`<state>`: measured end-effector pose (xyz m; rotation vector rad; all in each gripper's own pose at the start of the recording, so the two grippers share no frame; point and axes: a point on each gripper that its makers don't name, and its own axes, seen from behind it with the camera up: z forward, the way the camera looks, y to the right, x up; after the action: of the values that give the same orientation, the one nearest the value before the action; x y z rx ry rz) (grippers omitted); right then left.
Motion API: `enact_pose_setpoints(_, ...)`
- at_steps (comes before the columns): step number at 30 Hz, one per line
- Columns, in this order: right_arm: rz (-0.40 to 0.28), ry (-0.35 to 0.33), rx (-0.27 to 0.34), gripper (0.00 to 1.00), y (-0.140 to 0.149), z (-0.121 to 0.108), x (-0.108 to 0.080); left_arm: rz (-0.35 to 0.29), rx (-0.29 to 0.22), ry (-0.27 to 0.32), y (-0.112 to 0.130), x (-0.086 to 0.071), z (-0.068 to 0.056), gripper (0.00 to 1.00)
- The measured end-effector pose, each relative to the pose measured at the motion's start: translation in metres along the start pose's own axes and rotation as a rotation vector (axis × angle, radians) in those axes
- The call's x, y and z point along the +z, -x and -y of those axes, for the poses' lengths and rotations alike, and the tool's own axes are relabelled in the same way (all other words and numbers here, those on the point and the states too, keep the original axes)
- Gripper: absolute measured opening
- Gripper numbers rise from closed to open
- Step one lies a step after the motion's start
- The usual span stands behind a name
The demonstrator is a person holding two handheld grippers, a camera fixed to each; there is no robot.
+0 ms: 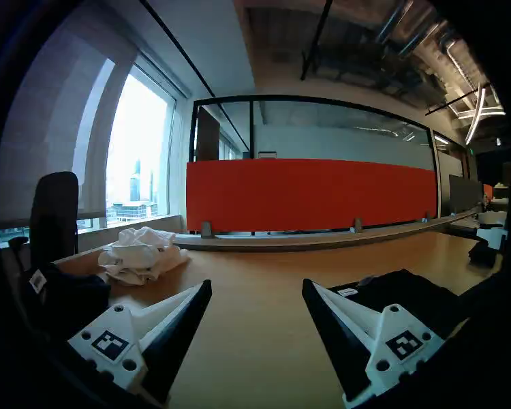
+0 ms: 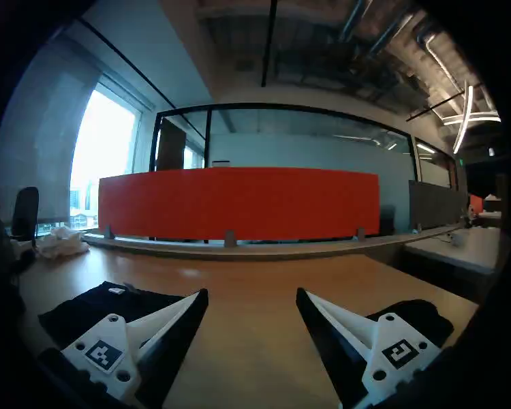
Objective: Fold towel
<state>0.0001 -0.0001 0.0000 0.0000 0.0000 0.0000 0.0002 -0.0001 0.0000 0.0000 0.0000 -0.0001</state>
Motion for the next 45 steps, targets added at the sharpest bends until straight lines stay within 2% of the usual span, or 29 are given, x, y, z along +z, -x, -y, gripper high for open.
enact_pose_setpoints(9,0.0,0.004,-0.002,1.0,-0.002,0.0,0.0,0.001,0.0,0.0,-0.001,0.0,0.0,0.99)
enact_pose_setpoints(15,0.03,0.015,-0.023,1.0,-0.002,-0.001,0.002,0.014,0.015,0.008,-0.008,0.001,-0.001,0.99)
enact_pose_setpoints(18,0.03,0.02,-0.031,1.0,-0.02,0.001,0.002,0.004,0.019,0.011,-0.027,0.001,-0.001,0.99)
enact_pose_setpoints(24,0.02,0.015,-0.026,1.0,-0.07,0.009,0.001,0.0,-0.003,0.018,-0.075,0.001,-0.002,0.99)
enact_pose_setpoints(35,0.02,0.006,-0.031,1.0,-0.15,0.023,-0.001,0.021,0.018,0.046,-0.158,-0.004,-0.005,0.99)
enact_pose_setpoints(39,0.021,0.008,-0.031,1.0,-0.169,0.024,-0.001,0.029,0.026,0.058,-0.179,-0.006,-0.006,0.99)
enact_pose_setpoints(45,0.043,0.003,-0.032,1.0,-0.184,0.025,0.0,0.063,0.052,0.085,-0.19,-0.006,-0.01,0.99)
